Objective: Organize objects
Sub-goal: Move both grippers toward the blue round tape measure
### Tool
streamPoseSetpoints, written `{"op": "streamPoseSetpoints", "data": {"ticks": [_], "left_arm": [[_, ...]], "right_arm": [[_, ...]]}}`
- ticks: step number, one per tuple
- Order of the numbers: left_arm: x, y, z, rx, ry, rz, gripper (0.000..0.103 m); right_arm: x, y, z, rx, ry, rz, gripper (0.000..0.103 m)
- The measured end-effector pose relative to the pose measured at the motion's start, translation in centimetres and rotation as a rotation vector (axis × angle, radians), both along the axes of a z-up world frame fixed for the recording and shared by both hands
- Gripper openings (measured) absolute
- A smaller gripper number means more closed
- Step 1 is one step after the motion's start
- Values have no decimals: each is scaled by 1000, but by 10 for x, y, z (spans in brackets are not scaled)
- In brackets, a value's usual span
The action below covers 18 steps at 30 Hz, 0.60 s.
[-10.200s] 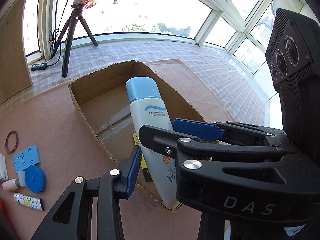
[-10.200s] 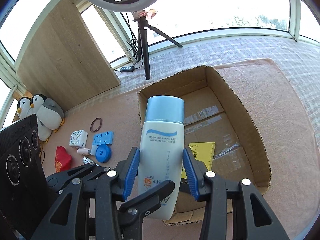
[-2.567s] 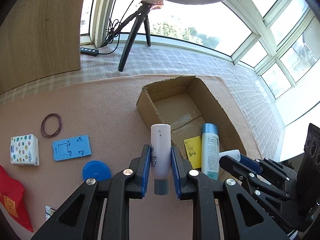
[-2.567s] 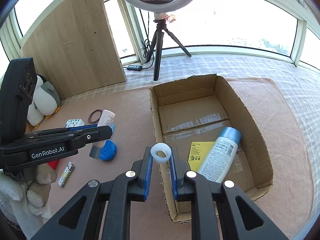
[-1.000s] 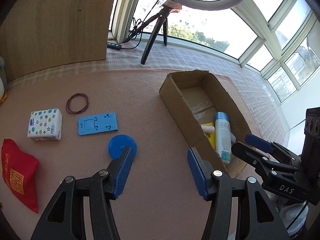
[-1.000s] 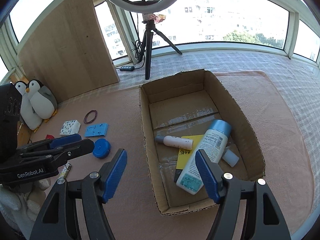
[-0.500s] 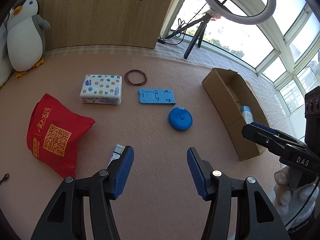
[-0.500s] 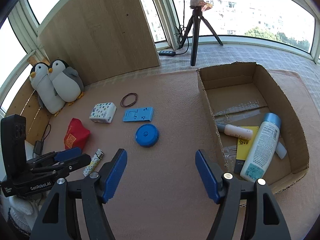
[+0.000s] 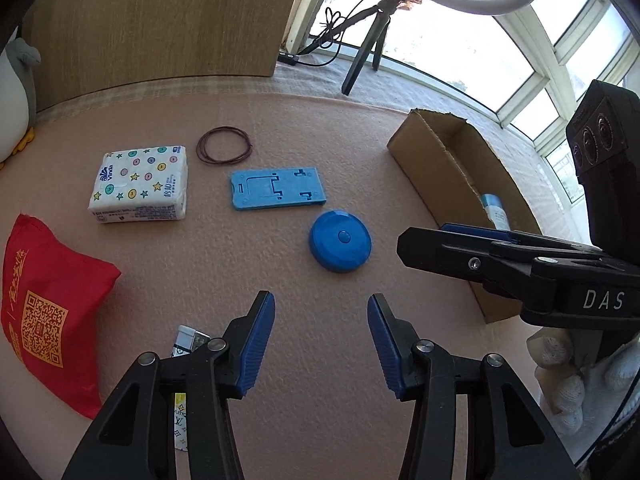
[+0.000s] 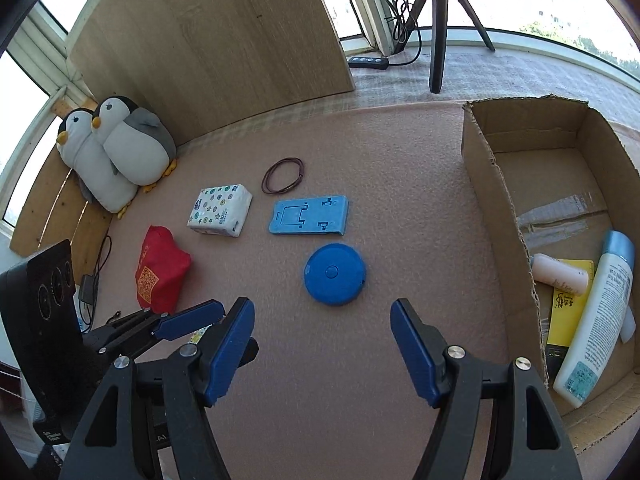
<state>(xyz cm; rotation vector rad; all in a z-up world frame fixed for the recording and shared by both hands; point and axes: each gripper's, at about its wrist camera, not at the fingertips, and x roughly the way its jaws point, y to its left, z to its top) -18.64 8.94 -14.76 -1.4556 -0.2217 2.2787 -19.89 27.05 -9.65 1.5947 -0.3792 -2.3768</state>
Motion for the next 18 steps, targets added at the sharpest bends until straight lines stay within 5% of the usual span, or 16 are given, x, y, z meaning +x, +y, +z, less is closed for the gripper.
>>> {"op": "streamPoseSetpoints", "data": {"ticks": [6,18], "left_arm": [[-16,11,-11,6,-11,-16,49],[-41,26,-36,4,-54,-34,40]], "right_arm": [[-17,3,-19,-16,-60,-6,66],[-39,5,-46,-24,-140,-24,45]]}}
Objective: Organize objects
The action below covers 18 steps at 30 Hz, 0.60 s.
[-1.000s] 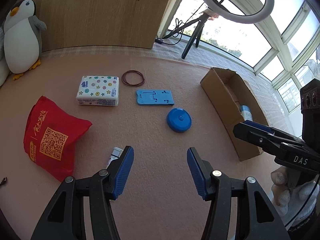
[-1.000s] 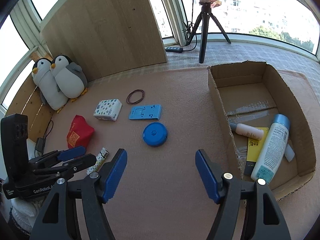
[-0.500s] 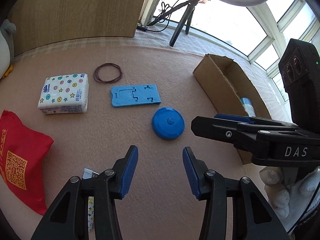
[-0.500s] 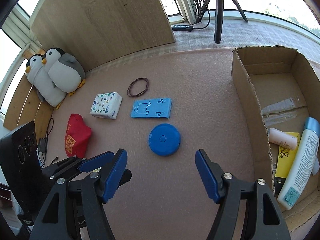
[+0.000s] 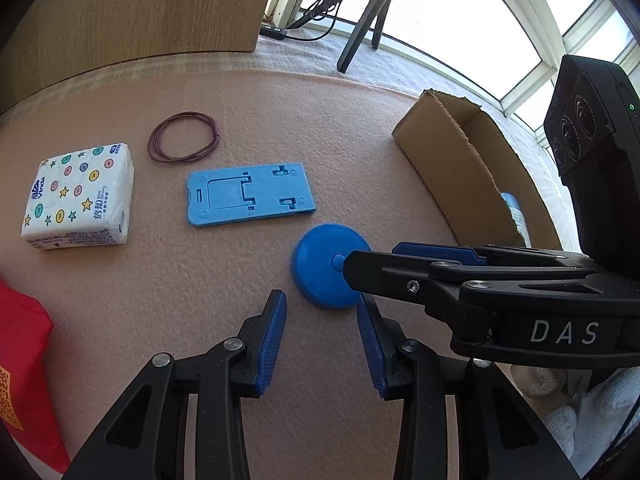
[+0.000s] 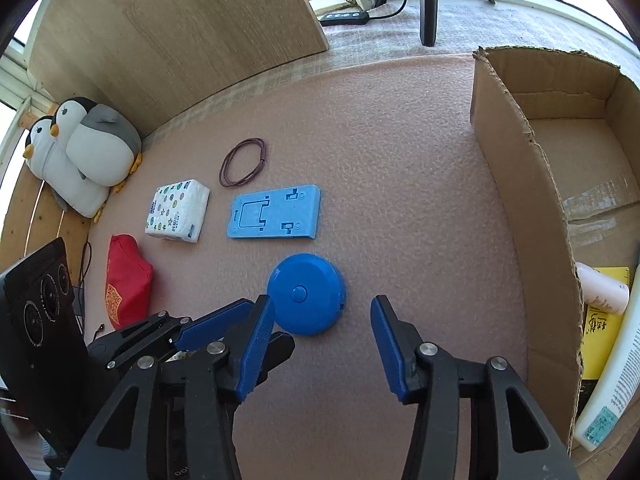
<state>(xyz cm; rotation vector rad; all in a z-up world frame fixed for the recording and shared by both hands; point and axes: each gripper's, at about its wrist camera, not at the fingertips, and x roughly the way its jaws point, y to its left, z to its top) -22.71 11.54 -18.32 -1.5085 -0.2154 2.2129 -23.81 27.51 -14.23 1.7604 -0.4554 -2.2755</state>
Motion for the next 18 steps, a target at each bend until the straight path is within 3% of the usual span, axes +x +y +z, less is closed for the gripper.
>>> {"op": "streamPoseSetpoints", "data": {"ticks": [10,18], "left_arm": [[-1,6,1,-9,21,-34,35],[4,11,13,-3,55,-42,32]], "right_arm": [[-7,-5,-9,-16,-17,11,29],[-1,-2,1,-17,7,4,29]]}}
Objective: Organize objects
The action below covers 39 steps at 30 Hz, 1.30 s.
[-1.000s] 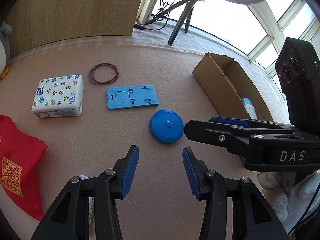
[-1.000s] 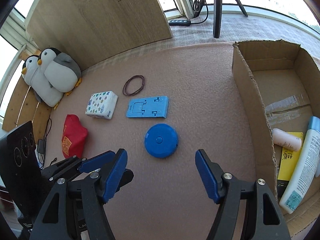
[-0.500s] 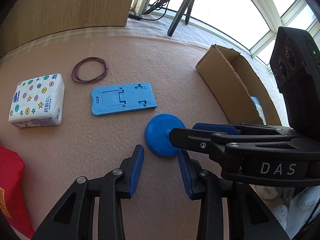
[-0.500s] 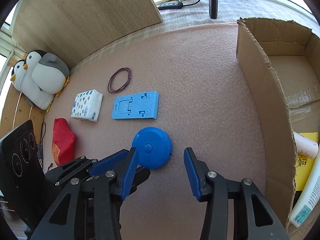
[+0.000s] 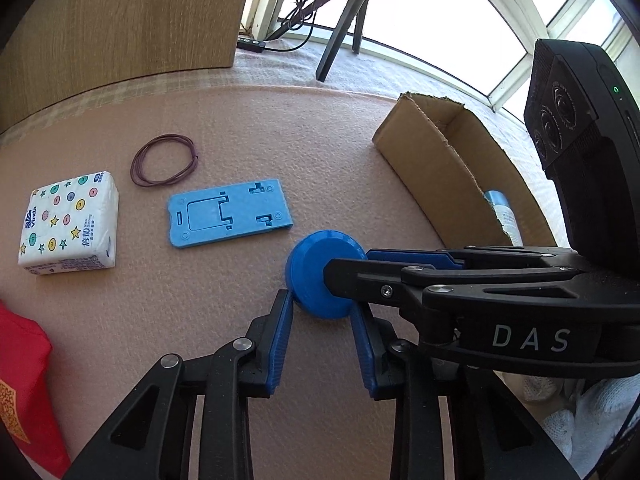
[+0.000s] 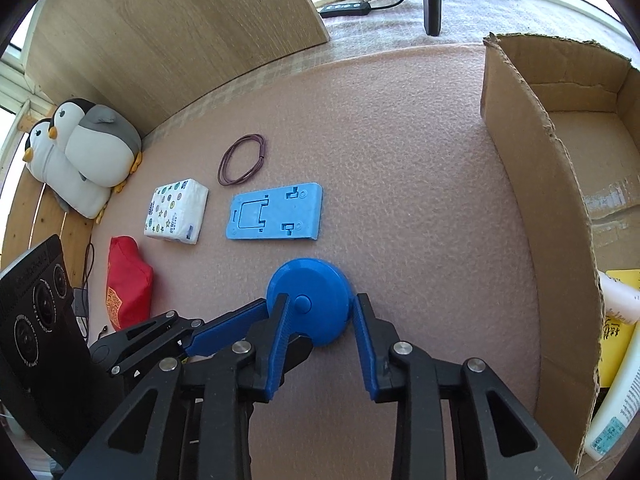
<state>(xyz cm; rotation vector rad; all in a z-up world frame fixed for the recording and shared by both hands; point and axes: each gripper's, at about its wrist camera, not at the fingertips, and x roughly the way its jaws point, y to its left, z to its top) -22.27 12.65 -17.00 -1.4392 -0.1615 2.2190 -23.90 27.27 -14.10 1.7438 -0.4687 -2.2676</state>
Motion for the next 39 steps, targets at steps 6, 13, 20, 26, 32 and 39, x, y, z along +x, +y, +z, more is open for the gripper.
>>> {"op": "streamPoseSetpoints", "data": {"ticks": [6,13,20,26,32,39], "left_arm": [[7,15,27,14,53,-22,32],[14,48,60,39,111,-74,32],[18,93,75,59,138,-133,32],[21,133,76,67,136,-177,32],[19,161,66,62,117,-203,32],[16,177,57,55,100,-216,32]], "right_arm": [[10,13,26,16,59,-19,29],[26,45,59,26,129,-72,29],[41,85,80,52,168,-139,29],[52,123,83,65,173,-196,29],[58,152,74,56,156,-242,29],[60,167,65,56,143,-260,29]]}}
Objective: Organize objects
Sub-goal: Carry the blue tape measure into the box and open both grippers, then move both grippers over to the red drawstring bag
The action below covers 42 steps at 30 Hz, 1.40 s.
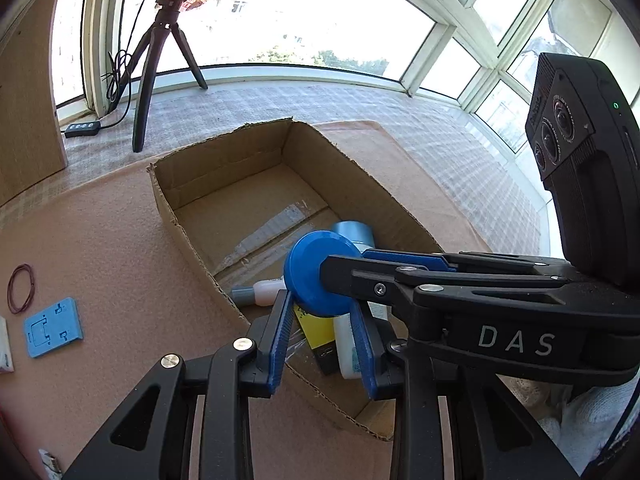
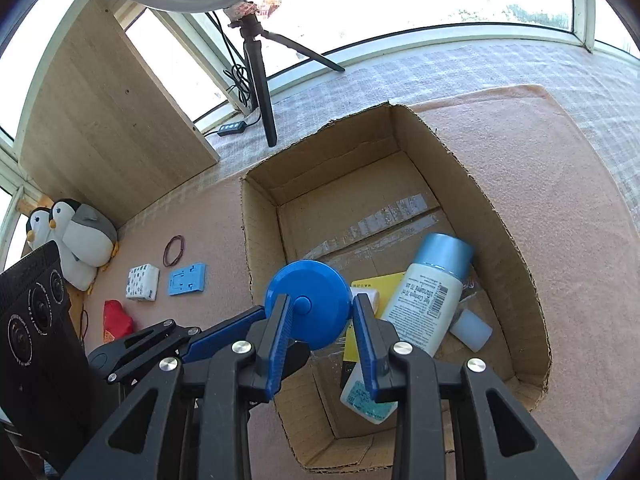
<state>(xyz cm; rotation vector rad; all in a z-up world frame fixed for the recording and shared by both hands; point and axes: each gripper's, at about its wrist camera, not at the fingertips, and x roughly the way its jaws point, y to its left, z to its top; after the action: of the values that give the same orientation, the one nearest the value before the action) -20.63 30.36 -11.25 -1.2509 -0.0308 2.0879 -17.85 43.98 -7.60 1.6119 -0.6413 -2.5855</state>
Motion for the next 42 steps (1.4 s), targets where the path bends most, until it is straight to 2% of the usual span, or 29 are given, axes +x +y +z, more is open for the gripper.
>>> {"op": "streamPoseSetpoints", "data": {"ticks": [4,6,7,8,10,11,20,28,35,42], "left_arm": [[-3,5,-2,-11,-4,-5,32],[-4,5,-3,-24,-13,1,40],[-4,4,-3,-26,-15,7,48],[-4,3,-4,-28,-18,11,51],[-4,0,-4,-28,-22,13,51],[-3,-2,-4,-29,-22,14,51],[12,-31,8,-35,4,24,51],[27,-95,20,-42,15,107,51],[42,-161,27,-33,9,204,51],[56,-225,26,-62,8,282,51]], "right_arm": [[1,3,-1,10,-2,4,29],[0,2,-1,26,-3,14,29],[0,2,-1,42,-5,15,33],[1,2,0,57,-2,10,44],[3,2,3,66,19,-1,52],[3,3,4,65,22,-3,53],[5,-9,7,51,21,-5,53],[11,-40,18,28,49,27,53],[16,-84,18,13,52,95,53],[20,-130,16,-3,67,154,53]]}}
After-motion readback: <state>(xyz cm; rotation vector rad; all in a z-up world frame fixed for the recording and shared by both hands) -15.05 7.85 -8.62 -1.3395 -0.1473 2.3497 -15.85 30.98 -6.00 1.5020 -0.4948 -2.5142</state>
